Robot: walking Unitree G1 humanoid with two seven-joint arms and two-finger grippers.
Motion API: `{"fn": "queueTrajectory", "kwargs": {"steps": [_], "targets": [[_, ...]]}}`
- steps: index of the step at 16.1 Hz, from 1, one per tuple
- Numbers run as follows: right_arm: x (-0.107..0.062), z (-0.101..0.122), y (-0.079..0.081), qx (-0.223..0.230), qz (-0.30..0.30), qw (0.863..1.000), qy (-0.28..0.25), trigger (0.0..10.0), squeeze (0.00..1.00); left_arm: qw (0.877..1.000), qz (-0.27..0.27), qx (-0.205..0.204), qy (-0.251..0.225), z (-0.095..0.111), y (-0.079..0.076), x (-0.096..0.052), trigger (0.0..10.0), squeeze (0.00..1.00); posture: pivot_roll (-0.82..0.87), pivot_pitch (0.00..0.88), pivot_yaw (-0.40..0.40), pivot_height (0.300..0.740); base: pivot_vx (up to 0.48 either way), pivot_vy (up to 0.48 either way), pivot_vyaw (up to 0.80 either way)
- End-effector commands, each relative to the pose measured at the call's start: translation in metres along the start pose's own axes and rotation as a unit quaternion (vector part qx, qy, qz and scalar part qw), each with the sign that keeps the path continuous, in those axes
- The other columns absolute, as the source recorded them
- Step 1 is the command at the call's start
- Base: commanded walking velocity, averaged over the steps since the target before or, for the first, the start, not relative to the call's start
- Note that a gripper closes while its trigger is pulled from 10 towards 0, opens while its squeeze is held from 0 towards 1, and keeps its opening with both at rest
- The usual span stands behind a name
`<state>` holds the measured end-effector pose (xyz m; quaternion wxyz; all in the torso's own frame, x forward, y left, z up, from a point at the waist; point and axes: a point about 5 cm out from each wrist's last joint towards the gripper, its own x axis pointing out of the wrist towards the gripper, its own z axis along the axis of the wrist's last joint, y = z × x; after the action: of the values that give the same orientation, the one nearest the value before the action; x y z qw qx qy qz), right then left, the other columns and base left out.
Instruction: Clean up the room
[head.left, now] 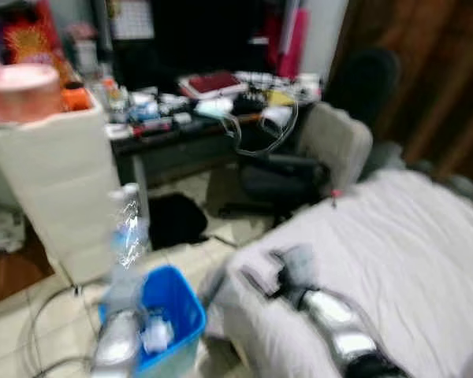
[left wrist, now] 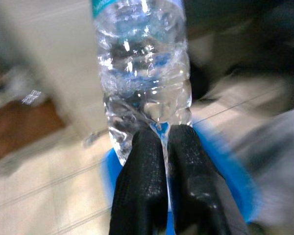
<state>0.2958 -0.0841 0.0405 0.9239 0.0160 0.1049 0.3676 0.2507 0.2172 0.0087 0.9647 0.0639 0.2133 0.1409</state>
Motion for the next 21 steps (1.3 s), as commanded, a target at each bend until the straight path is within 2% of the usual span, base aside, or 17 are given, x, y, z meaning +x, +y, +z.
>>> {"fn": "queueTrajectory", "kwargs": {"steps": [1,2,4,6,7,8,9,11,12,14,15,16,17,18,19,20,21], "targets": [[-0.01,-0.01,-0.008,-0.006,0.001,0.999,0.035,10.0,0.0,1.0,-0.006,-0.008,0.023,-0.005,-0.01,0.006,10.0,0.0,0.21,0.016,-0.084,0.74,0.0,0.0,0.0],[-0.01,-0.012,-0.007,-0.009,0.007,0.999,0.042,10.0,0.0,0.998,-0.002,-0.009,0.056,-0.014,-0.006,0.012,10.0,0.0,0.2,0.015,-0.086,0.74,0.0,0.0,0.0],[-0.009,-0.011,-0.007,-0.016,0.011,0.999,0.045,10.0,0.0,0.996,-0.011,-0.023,0.081,-0.019,-0.004,0.017,10.0,0.0,0.2,0.013,-0.088,0.74,0.0,0.0,0.0],[-0.007,-0.007,-0.006,-0.055,0.029,0.997,0.043,10.0,0.0,0.994,-0.027,-0.037,0.102,-0.014,-0.004,0.027,10.0,0.0,0.18,0.009,-0.093,0.74,0.0,0.0,0.0],[-0.005,-0.005,-0.005,-0.068,0.04,0.996,0.043,10.0,0.0,0.991,-0.03,-0.061,0.119,-0.01,-0.006,0.032,10.0,0.35,0.17,0.008,-0.091,0.74,0.0,0.0,0.0],[-0.005,-0.005,-0.005,-0.069,0.041,0.996,0.042,10.0,0.0,0.989,-0.028,-0.07,0.124,-0.008,-0.006,0.034,10.0,0.84,0.17,0.007,-0.091,0.74,0.0,0.0,0.0],[-0.005,-0.004,-0.005,-0.069,0.041,0.996,0.042,10.0,0.0,0.989,-0.025,-0.071,0.127,-0.007,-0.006,0.035,10.0,1.0,0.17,0.006,-0.09,0.74,0.0,0.0,0.0],[-0.006,-0.003,-0.008,-0.063,0.033,0.997,0.039,10.0,0.0,0.99,-0.019,-0.057,0.127,-0.008,-0.006,0.035,10.0,1.0,0.16,0.006,-0.089,0.74,0.0,0.0,0.0],[-0.007,-0.004,-0.008,-0.063,0.032,0.997,0.039,10.0,0.0,0.99,-0.018,-0.053,0.128,-0.01,-0.006,0.034,10.0,0.74,0.16,0.005,-0.089,0.74,0.0,0.0,0.0],[-0.007,-0.004,-0.008,-0.064,0.032,0.997,0.038,10.0,0.0,0.99,-0.018,-0.051,0.129,-0.01,-0.005,0.034,10.0,0.74,0.16,0.005,-0.089,0.74,0.0,0.0,0.0],[-0.011,-0.003,-0.013,-0.063,0.02,0.997,0.031,10.0,0.0,0.998,-0.027,0.026,0.057,0.003,-0.005,0.036,10.0,0.0,0.17,0.0,-0.081,0.74,0.0,0.0,0.0],[-0.014,-0.002,-0.017,-0.063,0.006,0.998,0.023,10.0,0.0,0.998,-0.03,0.058,-0.004,0.014,-0.005,0.034,10.0,0.0,0.17,0.0,-0.079,0.74,0.0,0.0,0.0],[-0.02,0.005,-0.025,-0.065,-0.03,0.997,-0.002,10.0,0.0,0.989,-0.041,0.076,-0.121,0.039,-0.008,0.021,10.0,0.0,0.18,0.0,-0.08,0.74,0.0,0.0,0.0],[-0.027,0.017,-0.037,-0.072,-0.091,0.992,-0.043,10.0,0.0,0.97,-0.05,0.062,-0.229,0.07,-0.01,-0.003,10.0,0.0,0.2,0.0,-0.081,0.74,0.0,0.0,0.0],[-0.034,0.027,-0.044,-0.074,-0.14,0.984,-0.08,10.0,0.0,0.956,-0.054,0.053,-0.283,0.088,-0.011,-0.022,10.0,0.0,0.21,0.0,-0.083,0.74,0.0,0.0,0.0],[-0.041,0.034,-0.05,-0.071,-0.179,0.975,-0.107,10.0,0.0,0.946,-0.057,0.043,-0.316,0.1,-0.012,-0.035,10.0,0.0,0.22,0.0,-0.083,0.74,0.0,0.0,0.0],[-0.041,0.034,-0.05,-0.071,-0.179,0.975,-0.107,10.0,0.0,0.946,-0.057,0.043,-0.316,0.1,-0.012,-0.035,10.0,0.0,0.22,0.0,-0.083,0.74,0.0,0.0,0.0]]}}
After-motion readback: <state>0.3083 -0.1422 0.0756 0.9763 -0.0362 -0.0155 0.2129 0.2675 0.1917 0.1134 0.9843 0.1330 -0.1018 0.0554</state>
